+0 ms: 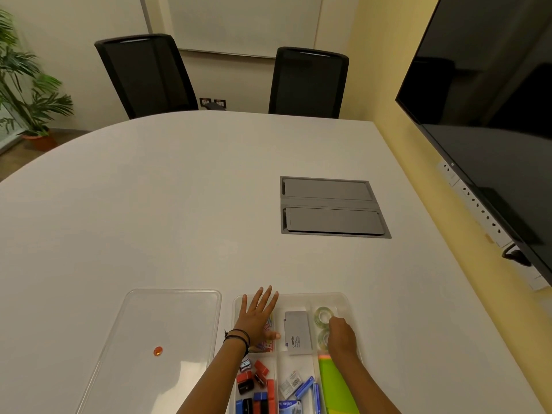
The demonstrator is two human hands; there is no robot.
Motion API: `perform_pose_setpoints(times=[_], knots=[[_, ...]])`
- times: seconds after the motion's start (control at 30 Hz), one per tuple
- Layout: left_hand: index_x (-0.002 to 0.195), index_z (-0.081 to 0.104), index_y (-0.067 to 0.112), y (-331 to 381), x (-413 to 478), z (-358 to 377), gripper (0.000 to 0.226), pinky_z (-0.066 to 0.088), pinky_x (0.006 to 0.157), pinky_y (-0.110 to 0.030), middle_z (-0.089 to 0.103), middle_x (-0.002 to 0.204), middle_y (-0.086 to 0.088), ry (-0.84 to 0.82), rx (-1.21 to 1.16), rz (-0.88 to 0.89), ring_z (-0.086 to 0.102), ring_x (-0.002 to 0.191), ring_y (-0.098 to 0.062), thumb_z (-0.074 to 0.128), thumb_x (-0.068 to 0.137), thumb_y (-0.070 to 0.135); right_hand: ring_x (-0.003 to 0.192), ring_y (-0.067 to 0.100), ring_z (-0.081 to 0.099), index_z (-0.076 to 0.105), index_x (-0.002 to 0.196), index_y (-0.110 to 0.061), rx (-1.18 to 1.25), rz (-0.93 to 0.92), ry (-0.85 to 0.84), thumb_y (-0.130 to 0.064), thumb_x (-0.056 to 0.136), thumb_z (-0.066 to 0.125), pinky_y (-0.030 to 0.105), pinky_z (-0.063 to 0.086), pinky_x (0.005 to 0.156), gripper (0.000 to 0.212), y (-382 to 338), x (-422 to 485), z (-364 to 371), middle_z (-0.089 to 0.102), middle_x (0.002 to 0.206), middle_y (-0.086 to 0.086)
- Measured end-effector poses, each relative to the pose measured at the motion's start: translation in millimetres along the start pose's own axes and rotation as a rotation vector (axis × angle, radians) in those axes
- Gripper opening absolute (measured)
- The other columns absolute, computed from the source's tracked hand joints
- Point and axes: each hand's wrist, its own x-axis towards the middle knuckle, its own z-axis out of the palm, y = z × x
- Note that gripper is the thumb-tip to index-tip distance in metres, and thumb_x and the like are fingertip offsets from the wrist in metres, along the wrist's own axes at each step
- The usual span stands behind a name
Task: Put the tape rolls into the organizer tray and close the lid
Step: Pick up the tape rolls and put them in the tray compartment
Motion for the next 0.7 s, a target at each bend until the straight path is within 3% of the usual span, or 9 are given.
perform_pose_setpoints(times=[0.1,0.2,0.3,0.33,0.37,0.43,0.57,0.63,0.7], knots=[[0.145,-0.008,0.018,0.6,-2.2,-6.5,0.113,0.041,0.084,-0.055,0.054,0.132,-0.009,-0.064,-0.013,0.03,-0.018,0.139,-0.021,0.025,0.057,0.081,0.071,0.015,0.046,0.023,0.054,-0.022,-0.134,-0.039,-0.007,0.001,0.088,0.04,0.015,0.026,0.048,0.044,1.4,-0.5,-3.0,0.027,0.06,-0.009],[0.132,-0.035,0.038,-0.6,-7.5,-7.7,0.112,0.009,0.098,-0.061,0.008,0.149,-0.016,-0.066,-0.028,0.127,-0.041,0.126,-0.004,0.047,0.064,0.071,0.089,0.023,0.058,0.053,0.079,-0.01,-0.241,-0.062,-0.04,0.0,0.088,0.044,0.026,0.047,0.071,0.016,0.4,-0.2,-8.1,0.057,0.085,0.006],[0.139,-0.026,0.029,2.5,-7.0,-15.4,0.119,0.031,0.091,-0.063,0.0,0.153,-0.012,-0.086,-0.08,0.108,-0.022,0.137,-0.016,0.048,0.061,0.077,0.103,0.027,0.059,0.053,0.106,-0.001,-0.293,-0.049,-0.099,-0.002,0.088,0.045,0.029,0.047,0.081,0.02,-0.3,2.7,-12.2,0.059,0.115,0.015],[0.133,-0.036,0.034,5.1,-7.6,-18.6,0.119,0.025,0.097,-0.064,-0.009,0.153,-0.011,-0.128,-0.072,0.124,-0.02,0.137,-0.018,0.053,0.064,0.074,0.104,0.027,0.059,0.053,0.107,-0.001,-0.295,-0.045,-0.111,-0.003,0.088,0.045,0.029,0.047,0.081,0.021,-1.1,2.3,-14.6,0.059,0.116,0.016],[0.118,-0.049,0.042,6.9,-7.7,-18.6,0.118,0.007,0.104,-0.061,-0.021,0.148,-0.01,-0.121,-0.055,0.142,-0.024,0.136,-0.019,0.056,0.071,0.067,0.105,0.027,0.059,0.053,0.107,-0.001,-0.298,-0.042,-0.121,-0.005,0.088,0.045,0.029,0.048,0.082,0.021,-1.6,2.8,-16.3,0.059,0.116,0.016],[0.097,-0.058,0.049,8.4,-9.5,-17.7,0.114,-0.016,0.101,-0.048,-0.031,0.139,-0.007,-0.123,-0.023,0.147,-0.03,0.13,-0.023,0.055,0.078,0.06,0.105,0.028,0.058,0.053,0.107,-0.001,-0.3,-0.045,-0.125,-0.008,0.089,0.045,0.03,0.047,0.08,0.021,-1.3,2.9,-19.6,0.059,0.117,0.016],[0.12,-0.03,0.042,11.1,-9.4,-23.0,0.096,-0.017,0.101,-0.045,-0.017,0.153,-0.008,-0.136,-0.045,0.125,-0.014,0.139,-0.027,0.056,0.079,0.057,0.104,0.028,0.058,0.048,0.076,-0.014,-0.298,-0.095,-0.14,-0.014,0.088,0.046,0.029,0.043,0.073,0.012,4.9,0.2,-25.3,0.058,0.118,0.016],[0.126,-0.025,0.037,12.0,-10.1,-25.7,0.095,-0.017,0.101,-0.044,-0.018,0.152,-0.008,-0.154,-0.028,0.122,-0.013,0.14,-0.027,0.056,0.08,0.056,0.108,0.028,0.055,0.054,0.092,-0.012,-0.28,-0.136,-0.16,-0.017,0.088,0.047,0.028,0.042,0.076,0.01,9.1,-2.9,-27.4,0.056,0.122,0.015],[0.141,-0.018,0.028,14.7,-11.4,-30.7,0.097,-0.013,0.107,-0.048,-0.023,0.15,-0.007,-0.156,-0.005,0.119,-0.013,0.14,-0.026,0.054,0.082,0.054,0.114,0.027,0.052,0.05,0.118,-0.005,-0.231,-0.18,-0.158,-0.017,0.089,0.048,0.029,0.043,0.087,0.032,13.6,-4.5,-27.7,0.052,0.126,0.015]])
